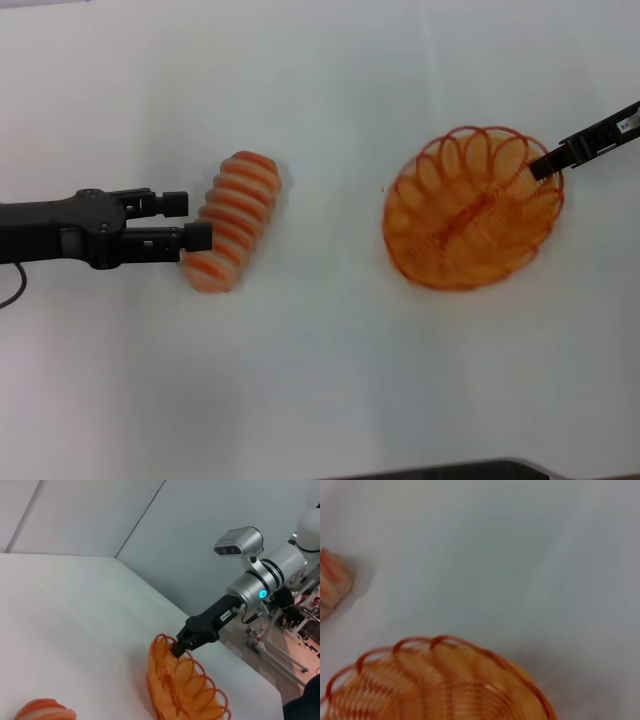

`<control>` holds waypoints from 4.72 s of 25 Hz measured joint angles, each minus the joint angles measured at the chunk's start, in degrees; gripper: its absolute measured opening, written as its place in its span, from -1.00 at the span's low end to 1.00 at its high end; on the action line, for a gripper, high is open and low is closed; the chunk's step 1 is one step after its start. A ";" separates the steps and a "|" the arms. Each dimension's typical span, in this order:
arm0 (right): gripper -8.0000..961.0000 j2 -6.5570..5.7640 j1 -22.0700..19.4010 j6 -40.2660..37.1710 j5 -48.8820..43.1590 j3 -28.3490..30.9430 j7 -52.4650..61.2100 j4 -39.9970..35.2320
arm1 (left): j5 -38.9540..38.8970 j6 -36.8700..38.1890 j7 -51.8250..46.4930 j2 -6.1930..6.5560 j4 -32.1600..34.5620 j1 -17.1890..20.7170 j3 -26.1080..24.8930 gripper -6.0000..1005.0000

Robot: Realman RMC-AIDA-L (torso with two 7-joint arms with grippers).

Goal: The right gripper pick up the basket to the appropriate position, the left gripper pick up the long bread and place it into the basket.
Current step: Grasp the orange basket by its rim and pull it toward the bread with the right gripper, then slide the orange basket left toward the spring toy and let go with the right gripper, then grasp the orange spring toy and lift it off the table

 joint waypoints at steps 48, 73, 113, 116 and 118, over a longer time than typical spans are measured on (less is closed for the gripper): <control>-0.48 4.90 -14.44 5.65 26.37 19.03 4.57 9.92 | -0.26 -1.04 -0.34 0.41 0.04 -2.69 -2.55 0.71; -0.05 2.72 -20.58 -19.89 37.41 19.07 -42.18 5.54 | 0.17 -1.18 -0.25 -0.33 0.08 -2.58 -2.08 0.71; -0.07 5.02 -17.52 -12.80 30.28 14.57 -44.71 5.34 | 28.89 -25.85 -65.85 -6.78 28.51 -8.84 47.80 0.71; -0.07 5.18 -17.42 -12.46 30.28 14.50 -44.72 5.35 | 30.74 -27.22 -67.47 -6.86 28.08 -8.98 50.00 0.71; -0.07 5.26 -17.40 -12.34 30.28 14.48 -44.72 5.35 | 30.98 -27.57 -67.76 -6.89 27.54 -9.17 50.59 0.71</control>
